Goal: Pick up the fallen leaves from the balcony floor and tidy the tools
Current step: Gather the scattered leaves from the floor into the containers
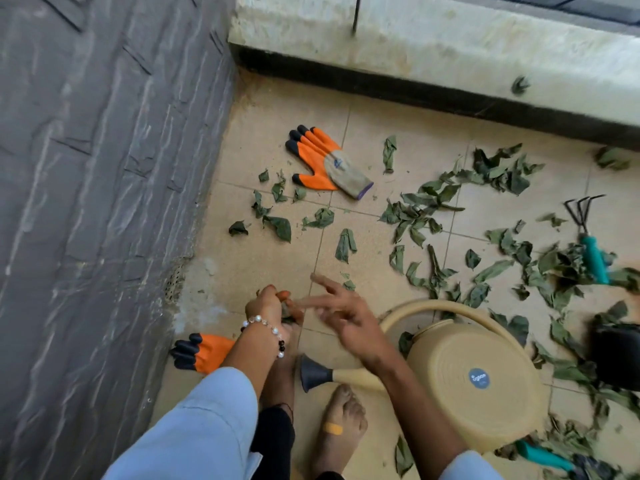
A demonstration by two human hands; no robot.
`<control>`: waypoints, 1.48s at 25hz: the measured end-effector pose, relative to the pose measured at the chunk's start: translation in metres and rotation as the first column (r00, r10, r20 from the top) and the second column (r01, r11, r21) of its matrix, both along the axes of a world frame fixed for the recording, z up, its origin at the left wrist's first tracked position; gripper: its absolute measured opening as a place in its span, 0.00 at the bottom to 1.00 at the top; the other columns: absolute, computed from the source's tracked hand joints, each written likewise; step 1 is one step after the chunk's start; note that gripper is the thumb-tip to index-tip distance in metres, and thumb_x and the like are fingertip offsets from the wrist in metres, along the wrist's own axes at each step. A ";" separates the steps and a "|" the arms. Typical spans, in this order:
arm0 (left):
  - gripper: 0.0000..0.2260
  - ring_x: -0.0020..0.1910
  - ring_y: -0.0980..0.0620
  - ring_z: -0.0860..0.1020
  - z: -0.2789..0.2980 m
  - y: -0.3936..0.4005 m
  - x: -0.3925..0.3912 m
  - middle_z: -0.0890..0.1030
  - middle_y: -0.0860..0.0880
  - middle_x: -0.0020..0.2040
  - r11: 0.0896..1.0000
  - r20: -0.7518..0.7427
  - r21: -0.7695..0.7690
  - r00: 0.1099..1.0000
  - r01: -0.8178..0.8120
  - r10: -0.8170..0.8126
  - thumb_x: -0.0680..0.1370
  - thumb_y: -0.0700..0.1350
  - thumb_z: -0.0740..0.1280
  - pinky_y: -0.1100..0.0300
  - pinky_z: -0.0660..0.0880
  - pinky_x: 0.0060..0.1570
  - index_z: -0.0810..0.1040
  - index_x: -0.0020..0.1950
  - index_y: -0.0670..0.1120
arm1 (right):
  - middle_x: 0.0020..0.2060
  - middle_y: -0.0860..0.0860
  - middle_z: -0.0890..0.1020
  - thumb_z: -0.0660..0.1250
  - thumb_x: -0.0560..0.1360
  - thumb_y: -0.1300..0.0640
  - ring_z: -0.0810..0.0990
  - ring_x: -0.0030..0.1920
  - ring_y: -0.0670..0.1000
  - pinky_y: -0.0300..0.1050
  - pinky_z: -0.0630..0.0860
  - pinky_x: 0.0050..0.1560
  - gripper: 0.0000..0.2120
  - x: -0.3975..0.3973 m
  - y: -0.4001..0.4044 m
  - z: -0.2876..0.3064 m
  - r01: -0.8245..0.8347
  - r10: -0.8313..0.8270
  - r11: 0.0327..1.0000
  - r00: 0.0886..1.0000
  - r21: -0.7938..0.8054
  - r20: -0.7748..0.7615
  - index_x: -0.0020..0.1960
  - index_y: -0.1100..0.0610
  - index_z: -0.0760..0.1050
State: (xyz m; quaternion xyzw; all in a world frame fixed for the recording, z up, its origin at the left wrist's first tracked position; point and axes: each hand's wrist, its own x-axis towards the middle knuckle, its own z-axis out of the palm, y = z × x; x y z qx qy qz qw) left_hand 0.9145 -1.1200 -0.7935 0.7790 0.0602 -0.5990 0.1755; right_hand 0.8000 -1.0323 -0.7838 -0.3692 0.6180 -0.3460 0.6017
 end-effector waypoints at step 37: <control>0.27 0.39 0.47 0.80 -0.077 -0.037 0.007 0.81 0.42 0.41 0.991 -0.281 0.113 0.959 0.068 -0.034 0.79 0.64 0.56 0.58 0.73 0.37 0.78 0.42 0.41 | 0.40 0.41 0.84 0.71 0.71 0.62 0.80 0.44 0.43 0.46 0.74 0.48 0.08 0.072 -0.072 -0.091 0.355 -0.329 0.931 0.917 0.085 -0.224 0.46 0.51 0.84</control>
